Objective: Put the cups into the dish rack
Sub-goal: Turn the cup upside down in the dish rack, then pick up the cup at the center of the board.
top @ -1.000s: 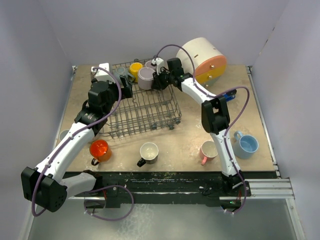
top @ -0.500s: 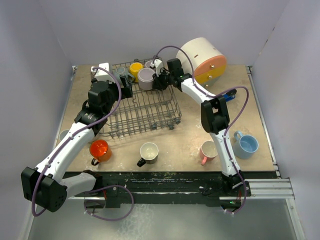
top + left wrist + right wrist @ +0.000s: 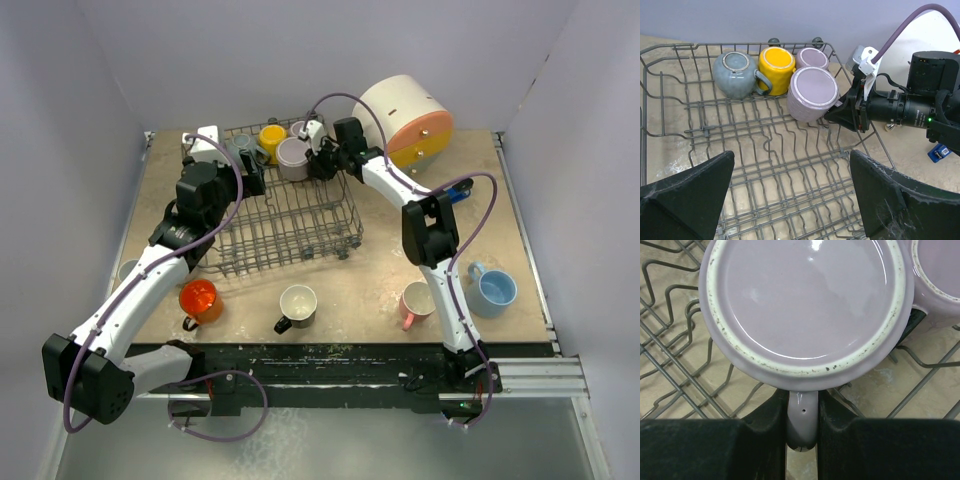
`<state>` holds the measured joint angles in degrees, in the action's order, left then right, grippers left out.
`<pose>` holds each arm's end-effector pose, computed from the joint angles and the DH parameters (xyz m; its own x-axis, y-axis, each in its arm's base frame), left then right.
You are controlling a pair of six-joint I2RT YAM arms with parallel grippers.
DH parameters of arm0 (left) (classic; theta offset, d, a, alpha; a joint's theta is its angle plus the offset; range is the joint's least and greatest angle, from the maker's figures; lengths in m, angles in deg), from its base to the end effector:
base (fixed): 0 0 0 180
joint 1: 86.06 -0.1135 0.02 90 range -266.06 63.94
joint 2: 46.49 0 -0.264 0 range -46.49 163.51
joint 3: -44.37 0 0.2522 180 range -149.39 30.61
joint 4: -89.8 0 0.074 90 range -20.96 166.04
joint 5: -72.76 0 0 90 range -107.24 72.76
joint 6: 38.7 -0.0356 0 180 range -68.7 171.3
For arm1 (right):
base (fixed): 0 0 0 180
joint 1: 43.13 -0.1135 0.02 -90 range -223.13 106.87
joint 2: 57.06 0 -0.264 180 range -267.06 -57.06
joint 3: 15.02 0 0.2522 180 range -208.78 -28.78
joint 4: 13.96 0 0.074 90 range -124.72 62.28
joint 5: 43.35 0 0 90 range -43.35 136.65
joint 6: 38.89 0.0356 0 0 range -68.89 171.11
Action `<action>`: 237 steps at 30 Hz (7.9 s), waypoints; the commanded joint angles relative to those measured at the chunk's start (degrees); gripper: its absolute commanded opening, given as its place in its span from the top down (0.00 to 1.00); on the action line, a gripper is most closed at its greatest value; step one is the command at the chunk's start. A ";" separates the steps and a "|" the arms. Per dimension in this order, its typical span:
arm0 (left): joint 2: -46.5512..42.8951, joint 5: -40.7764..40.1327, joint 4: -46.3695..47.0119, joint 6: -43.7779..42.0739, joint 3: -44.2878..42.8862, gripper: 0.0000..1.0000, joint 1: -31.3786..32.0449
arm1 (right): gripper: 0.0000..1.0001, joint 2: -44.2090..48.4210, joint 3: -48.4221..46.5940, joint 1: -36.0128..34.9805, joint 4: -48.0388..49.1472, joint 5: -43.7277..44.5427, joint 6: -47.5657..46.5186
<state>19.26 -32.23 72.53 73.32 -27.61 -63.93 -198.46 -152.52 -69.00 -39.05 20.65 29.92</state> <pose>0.2523 -0.0927 0.3608 -0.2127 -0.3045 -0.9285 0.0528 0.9452 -0.3221 0.5067 0.2630 0.2097 -0.1401 -0.4290 -0.8924 -0.8450 0.5216 -0.1181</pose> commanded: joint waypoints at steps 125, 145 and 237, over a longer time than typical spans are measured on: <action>1.03 28.62 -40.89 12.48 -17.17 0.41 10.40 | 0.10 77.12 60.42 14.68 -12.67 -27.38 -11.24; 17.17 12.23 -61.17 16.91 -21.62 0.56 27.64 | 0.10 75.76 65.55 16.11 -8.48 -26.31 -6.19; -3.16 37.54 -0.82 18.25 1.71 1.00 3.80 | 0.14 73.68 52.82 16.05 -14.76 -40.32 -3.72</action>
<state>18.46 0.19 55.07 87.20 -25.14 -57.59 -125.20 -97.13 -53.13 -54.81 -17.14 25.00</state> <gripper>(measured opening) 0.140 0.863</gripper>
